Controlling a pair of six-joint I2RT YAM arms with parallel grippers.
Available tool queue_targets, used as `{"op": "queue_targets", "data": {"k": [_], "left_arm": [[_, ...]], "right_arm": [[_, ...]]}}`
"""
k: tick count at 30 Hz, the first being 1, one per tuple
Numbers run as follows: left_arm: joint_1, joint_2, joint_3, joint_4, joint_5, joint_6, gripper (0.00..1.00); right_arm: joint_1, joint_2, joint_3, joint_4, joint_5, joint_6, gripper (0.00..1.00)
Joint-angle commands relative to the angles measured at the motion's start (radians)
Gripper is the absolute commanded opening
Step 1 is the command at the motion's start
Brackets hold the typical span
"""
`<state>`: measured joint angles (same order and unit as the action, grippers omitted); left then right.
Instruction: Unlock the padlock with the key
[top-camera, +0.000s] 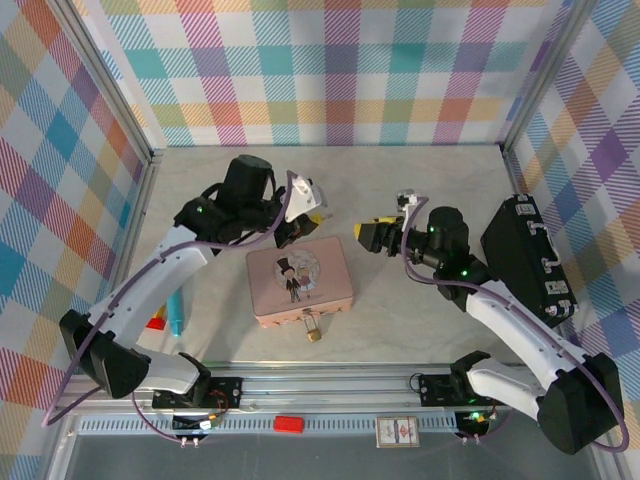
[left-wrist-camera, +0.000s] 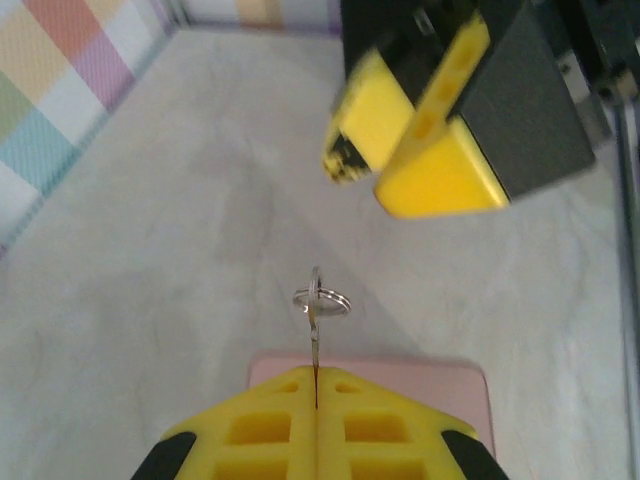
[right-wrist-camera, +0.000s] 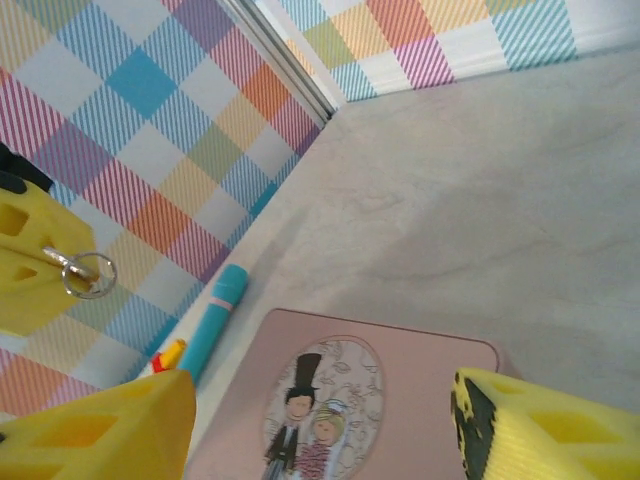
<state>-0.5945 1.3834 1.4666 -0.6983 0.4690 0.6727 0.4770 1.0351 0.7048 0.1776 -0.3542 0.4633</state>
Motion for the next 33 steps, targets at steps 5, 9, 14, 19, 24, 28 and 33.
{"op": "queue_targets", "data": {"k": [5,9,14,19,24,28,33], "left_arm": [[-0.073,0.141,0.205,-0.610,-0.216,0.207,0.00],[-0.094,0.141,0.193,-0.594,-0.194,0.208,0.00],[-0.117,0.182,0.201,-0.601,-0.216,0.204,0.00],[-0.125,0.191,0.196,-0.597,-0.191,0.203,0.00],[-0.125,0.172,0.185,-0.581,-0.156,0.204,0.00],[-0.125,0.169,0.186,-0.590,-0.153,0.204,0.00],[-0.126,0.164,0.176,-0.583,-0.162,0.200,0.00]], "right_arm": [[0.014,0.017,-0.176,0.352,-0.192,-0.113,0.62],[0.093,0.048,-0.223,0.479,-0.223,-0.148,0.61],[0.172,0.113,-0.226,0.547,-0.240,-0.184,0.55],[0.206,0.183,-0.209,0.617,-0.264,-0.182,0.47],[0.236,0.249,-0.197,0.666,-0.253,-0.184,0.38],[0.244,0.266,-0.184,0.686,-0.270,-0.173,0.38],[0.246,0.265,-0.173,0.669,-0.264,-0.185,0.35]]}}
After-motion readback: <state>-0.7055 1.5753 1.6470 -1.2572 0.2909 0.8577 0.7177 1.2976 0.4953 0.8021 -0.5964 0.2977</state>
